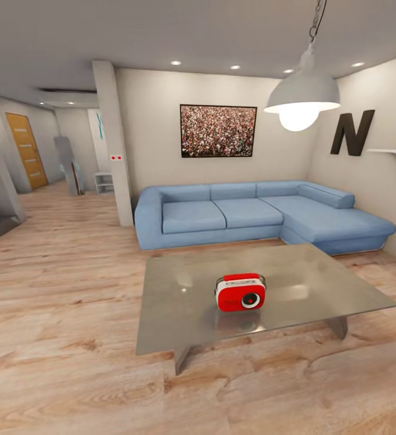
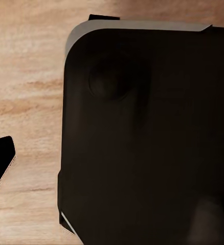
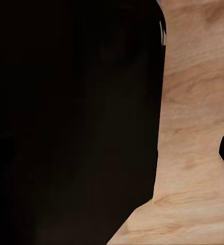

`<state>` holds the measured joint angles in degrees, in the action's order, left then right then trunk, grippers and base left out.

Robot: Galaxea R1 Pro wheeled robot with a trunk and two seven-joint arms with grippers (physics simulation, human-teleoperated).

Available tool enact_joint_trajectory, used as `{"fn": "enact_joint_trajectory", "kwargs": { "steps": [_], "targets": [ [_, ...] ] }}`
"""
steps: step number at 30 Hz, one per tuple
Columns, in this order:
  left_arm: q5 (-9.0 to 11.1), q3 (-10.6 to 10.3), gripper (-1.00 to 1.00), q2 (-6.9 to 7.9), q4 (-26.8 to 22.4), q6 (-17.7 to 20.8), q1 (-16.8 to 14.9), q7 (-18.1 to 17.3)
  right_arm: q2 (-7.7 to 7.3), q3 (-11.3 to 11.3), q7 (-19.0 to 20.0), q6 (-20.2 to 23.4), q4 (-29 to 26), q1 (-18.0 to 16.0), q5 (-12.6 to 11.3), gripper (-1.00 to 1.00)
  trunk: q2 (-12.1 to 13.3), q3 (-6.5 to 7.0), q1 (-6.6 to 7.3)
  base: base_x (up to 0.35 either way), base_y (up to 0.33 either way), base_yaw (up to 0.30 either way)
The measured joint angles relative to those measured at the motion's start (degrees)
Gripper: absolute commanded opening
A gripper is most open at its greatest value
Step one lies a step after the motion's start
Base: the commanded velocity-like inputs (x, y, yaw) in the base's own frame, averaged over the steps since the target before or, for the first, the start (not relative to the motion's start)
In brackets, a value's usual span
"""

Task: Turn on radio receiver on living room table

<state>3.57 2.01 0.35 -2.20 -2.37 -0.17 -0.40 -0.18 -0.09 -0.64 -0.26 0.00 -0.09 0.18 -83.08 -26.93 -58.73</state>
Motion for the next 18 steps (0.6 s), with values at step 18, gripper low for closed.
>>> {"fn": "enact_joint_trajectory", "kwargs": {
  "steps": [18],
  "targets": [
    [-0.1, -0.1, 1.00, -0.09, 0.0, 0.0, 0.0, 0.0, 0.00, 0.0, 0.0, 0.0, 0.0, 0.0, 0.0, 1.00, 0.0, 0.00, 0.00, 0.205, 0.000, 0.000]
  ]
}}
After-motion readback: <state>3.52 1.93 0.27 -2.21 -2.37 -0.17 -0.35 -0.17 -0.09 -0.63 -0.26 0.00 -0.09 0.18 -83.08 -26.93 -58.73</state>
